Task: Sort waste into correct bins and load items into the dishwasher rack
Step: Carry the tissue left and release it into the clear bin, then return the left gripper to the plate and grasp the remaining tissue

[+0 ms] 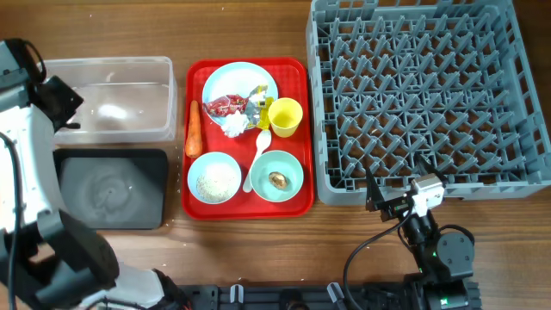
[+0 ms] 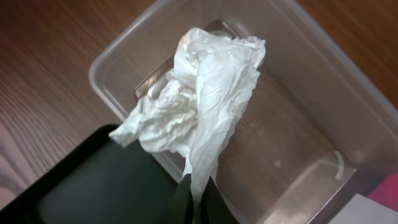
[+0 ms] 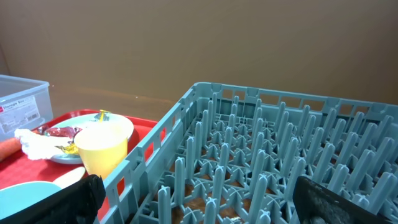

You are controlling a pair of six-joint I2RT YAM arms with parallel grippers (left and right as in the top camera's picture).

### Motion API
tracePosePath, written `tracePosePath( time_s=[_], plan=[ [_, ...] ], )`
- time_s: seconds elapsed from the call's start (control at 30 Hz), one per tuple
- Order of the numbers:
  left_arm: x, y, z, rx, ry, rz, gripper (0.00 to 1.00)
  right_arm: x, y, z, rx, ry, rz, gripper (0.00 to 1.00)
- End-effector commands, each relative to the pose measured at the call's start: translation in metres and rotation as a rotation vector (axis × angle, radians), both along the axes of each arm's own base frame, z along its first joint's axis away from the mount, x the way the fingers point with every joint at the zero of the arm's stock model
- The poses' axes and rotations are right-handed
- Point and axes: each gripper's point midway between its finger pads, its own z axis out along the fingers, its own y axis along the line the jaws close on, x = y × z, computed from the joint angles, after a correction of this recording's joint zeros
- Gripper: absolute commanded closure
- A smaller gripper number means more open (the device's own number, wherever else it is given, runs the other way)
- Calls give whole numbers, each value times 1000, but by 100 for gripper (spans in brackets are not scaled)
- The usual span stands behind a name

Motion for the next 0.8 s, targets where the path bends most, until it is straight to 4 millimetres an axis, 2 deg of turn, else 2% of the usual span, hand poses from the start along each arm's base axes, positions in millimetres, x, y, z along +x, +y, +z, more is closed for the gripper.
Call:
tracePosePath(
  time_s=[0.0,0.1,0.13,0.17,0.23,0.33,0.43,0.5,0.6,0.67,0.73,0.77],
  plan=[
    [15,6,-27,-51,2,6,96,1,-4,1,-7,-10,-19,0],
    [25,10,-29,-37,-25,4,94,1,-4,1,-7,-10,-19,0],
    [27,12,-28,-31,-36,4,77,1,-4,1,-8,-10,-19,0],
    [27,12,-28,-31,-37,4,52,1,-4,1,-8,-10,-19,0],
    [27,12,-28,-30,-37,5,38,1,-4,1,-8,-10,-19,0],
    [29,13,-26,-25,-46,1,24,1,-4,1,-8,-10,-19,0],
    [37,8,-15,-18,-90,-18,25,1,-4,1,-8,-10,-19,0],
    [47,-7,10,-6,-160,-63,27,1,-4,1,-7,-10,-19,0],
    [56,-45,59,33,-267,-150,28,1,-4,1,-8,-10,-19,0],
    [58,-83,89,45,-331,-231,28,1,-4,1,-8,-10,-19,0],
    [51,-125,100,27,-331,-318,27,1,-4,1,-7,-10,-19,0],
    [48,-144,97,12,-307,-359,26,1,-4,1,-7,-10,-19,0]
  ],
)
